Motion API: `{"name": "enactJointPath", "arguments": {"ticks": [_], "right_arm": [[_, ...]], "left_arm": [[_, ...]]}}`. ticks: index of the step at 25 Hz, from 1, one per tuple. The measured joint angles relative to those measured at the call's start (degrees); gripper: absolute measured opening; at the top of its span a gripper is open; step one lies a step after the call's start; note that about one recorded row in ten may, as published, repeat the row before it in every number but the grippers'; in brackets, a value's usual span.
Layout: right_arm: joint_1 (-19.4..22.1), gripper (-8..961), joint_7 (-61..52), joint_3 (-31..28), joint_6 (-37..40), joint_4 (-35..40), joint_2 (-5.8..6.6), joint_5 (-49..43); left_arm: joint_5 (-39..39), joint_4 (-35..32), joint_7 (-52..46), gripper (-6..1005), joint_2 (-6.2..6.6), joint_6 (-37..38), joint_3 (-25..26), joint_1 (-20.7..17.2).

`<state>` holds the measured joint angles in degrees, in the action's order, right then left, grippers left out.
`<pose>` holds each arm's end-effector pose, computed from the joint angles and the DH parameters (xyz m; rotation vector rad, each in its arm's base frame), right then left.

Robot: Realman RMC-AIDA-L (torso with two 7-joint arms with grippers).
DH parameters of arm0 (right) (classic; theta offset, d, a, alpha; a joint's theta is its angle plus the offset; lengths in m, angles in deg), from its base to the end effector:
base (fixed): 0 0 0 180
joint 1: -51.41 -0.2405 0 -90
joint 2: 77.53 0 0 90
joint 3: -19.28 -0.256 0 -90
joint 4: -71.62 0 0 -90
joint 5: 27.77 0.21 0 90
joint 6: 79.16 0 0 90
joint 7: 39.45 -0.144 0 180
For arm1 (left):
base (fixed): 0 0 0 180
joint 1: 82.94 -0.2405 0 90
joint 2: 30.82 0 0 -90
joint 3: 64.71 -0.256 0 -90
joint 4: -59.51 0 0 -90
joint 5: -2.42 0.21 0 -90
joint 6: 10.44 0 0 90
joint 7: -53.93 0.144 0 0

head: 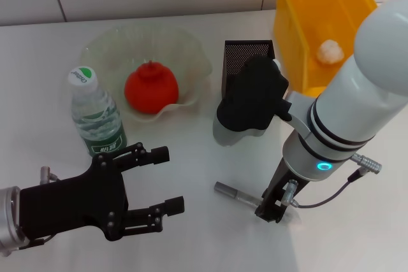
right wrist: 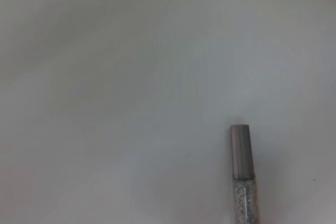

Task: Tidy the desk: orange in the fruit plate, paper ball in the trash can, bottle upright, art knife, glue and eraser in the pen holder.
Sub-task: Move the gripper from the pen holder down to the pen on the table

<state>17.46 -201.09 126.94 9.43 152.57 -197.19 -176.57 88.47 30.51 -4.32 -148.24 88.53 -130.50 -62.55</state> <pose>0.1541 0.2965 -0.0752 -2.6937 0.7519 -0.8147 -0.2554 0.2538 -0.0294 -2.8106 -0.3027 -1.1164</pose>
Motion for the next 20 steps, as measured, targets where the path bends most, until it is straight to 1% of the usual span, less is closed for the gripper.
{"name": "enactJointPath", "arguments": {"ticks": [11,16,20], "right_arm": [[-0.07,215,0.26,0.00,-0.11,-1.08,-0.05,0.33],[-0.06,127,0.43,0.05,-0.12,-1.72,-0.05,0.36],[-0.06,112,0.45,0.09,-0.10,-1.49,-0.05,0.36]], "left_arm": [[0.00,0.00,0.10,815,0.00,0.33,0.02,-0.19],[0.00,0.00,0.11,815,0.00,0.53,0.09,-0.18],[0.00,0.00,0.07,815,0.00,0.76,0.15,-0.18]]}}
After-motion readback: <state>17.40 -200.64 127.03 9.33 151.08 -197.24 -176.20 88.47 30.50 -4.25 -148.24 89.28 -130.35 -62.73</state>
